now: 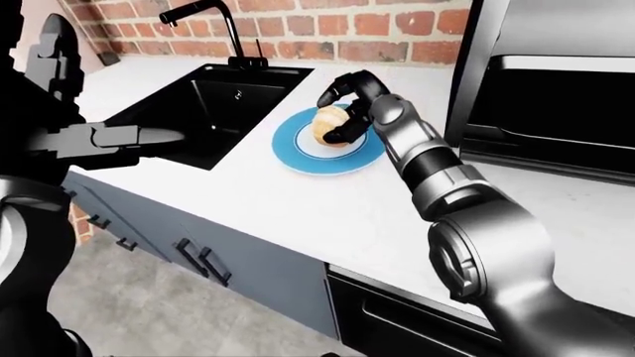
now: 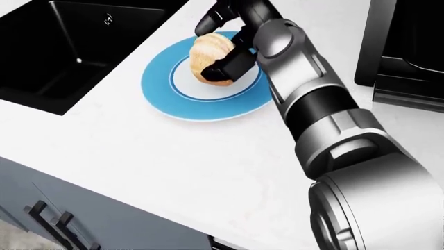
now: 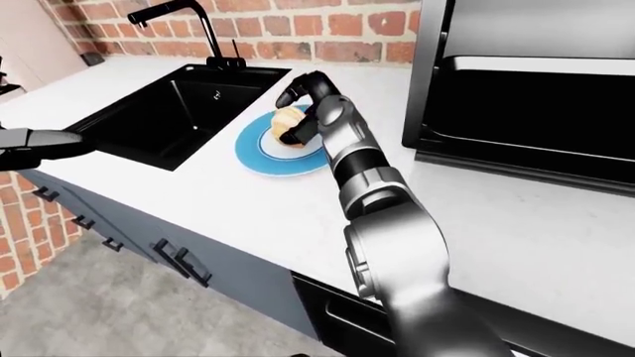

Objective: Pick the bread from the tray and place it on the plate on the counter.

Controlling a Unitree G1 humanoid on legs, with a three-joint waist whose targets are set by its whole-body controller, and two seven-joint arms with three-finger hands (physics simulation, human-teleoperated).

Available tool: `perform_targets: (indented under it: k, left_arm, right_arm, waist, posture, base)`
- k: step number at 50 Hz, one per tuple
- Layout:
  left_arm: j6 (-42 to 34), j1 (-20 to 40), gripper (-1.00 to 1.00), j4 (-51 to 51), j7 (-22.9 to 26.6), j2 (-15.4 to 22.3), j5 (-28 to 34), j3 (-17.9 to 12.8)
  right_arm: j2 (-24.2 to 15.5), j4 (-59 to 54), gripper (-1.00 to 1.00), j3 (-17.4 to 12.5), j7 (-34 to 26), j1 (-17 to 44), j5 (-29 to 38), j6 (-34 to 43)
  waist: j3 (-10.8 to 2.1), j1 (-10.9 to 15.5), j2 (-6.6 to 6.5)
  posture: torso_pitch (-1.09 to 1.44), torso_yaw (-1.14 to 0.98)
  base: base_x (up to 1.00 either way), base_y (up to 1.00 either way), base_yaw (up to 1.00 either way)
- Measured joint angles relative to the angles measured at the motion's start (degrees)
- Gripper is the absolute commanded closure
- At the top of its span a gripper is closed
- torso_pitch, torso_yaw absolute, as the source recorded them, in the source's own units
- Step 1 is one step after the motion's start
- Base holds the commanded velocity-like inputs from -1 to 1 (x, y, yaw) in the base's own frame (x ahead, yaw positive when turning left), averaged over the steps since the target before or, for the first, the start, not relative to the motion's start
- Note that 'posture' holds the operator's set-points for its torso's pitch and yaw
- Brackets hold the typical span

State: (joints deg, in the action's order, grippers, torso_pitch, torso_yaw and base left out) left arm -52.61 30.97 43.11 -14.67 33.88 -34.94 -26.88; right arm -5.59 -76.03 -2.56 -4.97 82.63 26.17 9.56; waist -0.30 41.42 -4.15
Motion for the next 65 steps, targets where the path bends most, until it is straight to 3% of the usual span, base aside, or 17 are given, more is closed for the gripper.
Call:
perform_targets:
  k: [17, 20, 22, 24, 31, 37, 38, 65]
  left_arm:
    - [0.13, -0.19, -1.00, 0.19, -0.13, 0.05, 0.06, -0.17]
    - [0.23, -0.36, -1.00, 0.24, -0.13, -0.01, 0.11, -0.20]
    - [0.25, -0.46, -1.00, 0.28, -0.12, -0.04, 0.12, -0.25]
    - [0.25, -0.60, -1.00, 0.37, -0.08, -0.05, 0.10, -0.37]
    - [0.13, -0.94, -1.00, 0.60, 0.01, 0.08, -0.23, -0.94]
    - [0.33, -1.06, -1.00, 0.56, -0.04, 0.35, -0.42, -1.07]
    - [0.31, -1.03, -1.00, 0.54, -0.06, 0.34, -0.46, -1.04]
    - [0.11, 0.57, -1.00, -0.08, -1.07, 1.21, -1.14, -0.18]
  right_arm:
    - [0.18, 0.07, 0.29, 0.00, 0.06, -0.29, -0.04, -0.29]
    - [0.21, 0.09, 0.07, 0.00, -0.04, -0.33, -0.07, -0.29]
    - [0.28, 0.13, 0.07, 0.01, -0.12, -0.46, -0.10, -0.33]
    - [0.35, 0.11, -0.14, -0.02, -0.17, -0.57, -0.17, -0.33]
    - [0.33, 0.33, -0.57, -0.04, -0.18, -0.60, -0.37, -0.43]
    - [0.41, 0.33, -0.85, -0.01, -0.29, -0.72, -0.48, -0.53]
    - [0.42, 0.31, -1.00, 0.00, -0.33, -0.74, -0.48, -0.53]
    - [-0.48, 5.55, -1.00, 0.38, -1.40, 4.47, -2.83, 2.62]
  waist:
    - [-0.06, 0.02, 0.03]
    - [-0.09, 0.03, 0.04]
    - [-0.11, 0.02, 0.05]
    - [-0.10, 0.02, 0.04]
    - [-0.13, 0.04, 0.04]
    - [-0.20, 0.05, -0.01]
    - [-0.19, 0.05, -0.01]
    - [0.13, -0.02, -0.06]
  posture:
    - [0.00, 0.72]
    - [0.00, 0.72]
    - [0.00, 0.72]
    - [0.00, 0.72]
    - [0.00, 0.72]
    - [0.00, 0.72]
    - [0.00, 0.72]
    - [0.00, 0.72]
  base:
    - [0.00, 0.00, 0.00]
    - [0.00, 0.00, 0.00]
    - [0.00, 0.00, 0.00]
    - [0.00, 0.00, 0.00]
    - [0.00, 0.00, 0.00]
    - [0.00, 0.00, 0.00]
    - [0.00, 0.00, 0.00]
    - [0.00, 0.00, 0.00]
